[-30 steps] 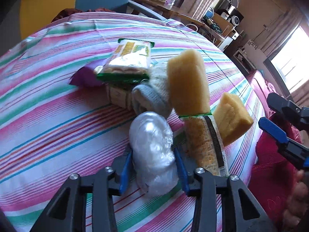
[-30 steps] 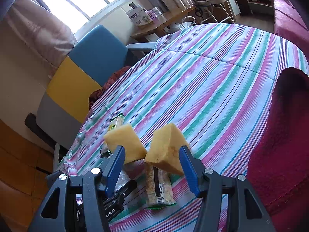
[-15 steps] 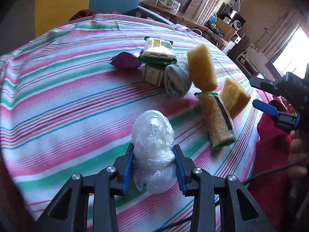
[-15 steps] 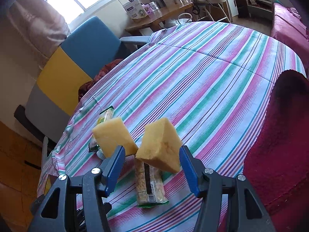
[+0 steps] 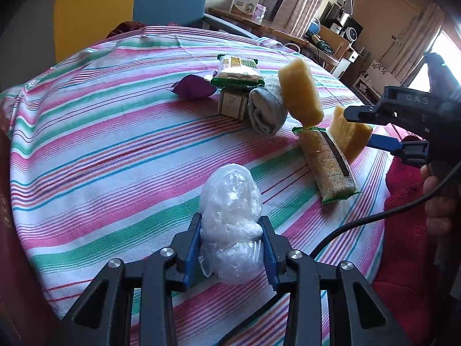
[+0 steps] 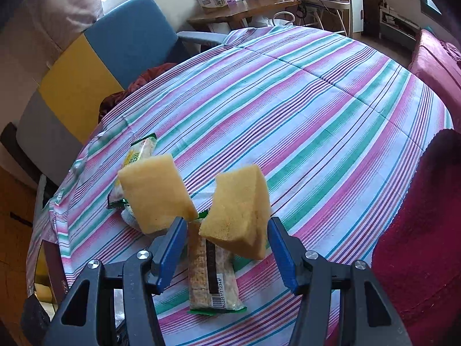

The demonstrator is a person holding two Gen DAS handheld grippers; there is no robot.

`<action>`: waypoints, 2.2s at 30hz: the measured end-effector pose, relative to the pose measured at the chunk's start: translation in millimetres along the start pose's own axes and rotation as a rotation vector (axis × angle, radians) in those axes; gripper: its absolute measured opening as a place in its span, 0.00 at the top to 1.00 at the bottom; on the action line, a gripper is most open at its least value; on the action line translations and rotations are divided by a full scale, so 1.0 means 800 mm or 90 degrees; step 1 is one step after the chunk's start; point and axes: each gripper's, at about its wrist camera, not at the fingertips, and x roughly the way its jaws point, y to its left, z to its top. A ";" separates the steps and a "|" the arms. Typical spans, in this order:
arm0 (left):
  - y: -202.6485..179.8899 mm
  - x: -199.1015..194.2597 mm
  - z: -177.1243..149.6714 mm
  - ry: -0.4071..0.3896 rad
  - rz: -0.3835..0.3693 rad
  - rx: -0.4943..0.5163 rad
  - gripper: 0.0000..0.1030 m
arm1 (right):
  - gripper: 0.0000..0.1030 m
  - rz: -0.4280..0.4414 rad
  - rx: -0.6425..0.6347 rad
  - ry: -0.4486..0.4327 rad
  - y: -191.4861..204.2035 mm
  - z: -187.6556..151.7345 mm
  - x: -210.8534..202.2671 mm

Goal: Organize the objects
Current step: 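Grasp the clear plastic bag with the left gripper while the right gripper grasps a yellow sponge, then carry the plastic bag into the gold tray and release it with the left gripper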

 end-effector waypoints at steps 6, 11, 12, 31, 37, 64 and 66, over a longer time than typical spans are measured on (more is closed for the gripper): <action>0.000 -0.003 -0.006 -0.009 0.006 0.006 0.62 | 0.64 -0.058 -0.025 0.005 0.004 0.004 0.013; 0.003 -0.004 -0.008 -0.016 0.000 0.001 0.62 | 0.70 -0.057 -0.022 -0.030 0.001 0.004 0.002; 0.005 -0.006 -0.008 -0.016 -0.004 -0.003 0.62 | 0.70 -0.055 -0.017 -0.038 -0.001 0.006 -0.002; 0.036 -0.147 -0.023 -0.106 0.014 -0.039 0.64 | 0.70 0.008 0.002 -0.088 -0.003 0.008 -0.024; 0.137 -0.207 -0.028 -0.142 0.110 -0.129 0.64 | 0.70 0.028 -0.021 -0.096 0.007 0.005 -0.030; 0.379 -0.212 -0.022 -0.089 0.317 -0.334 0.51 | 0.70 0.031 -0.041 -0.085 0.011 0.002 -0.025; 0.370 -0.227 -0.030 -0.107 0.310 -0.328 0.51 | 0.70 0.032 -0.042 -0.091 0.012 0.002 -0.028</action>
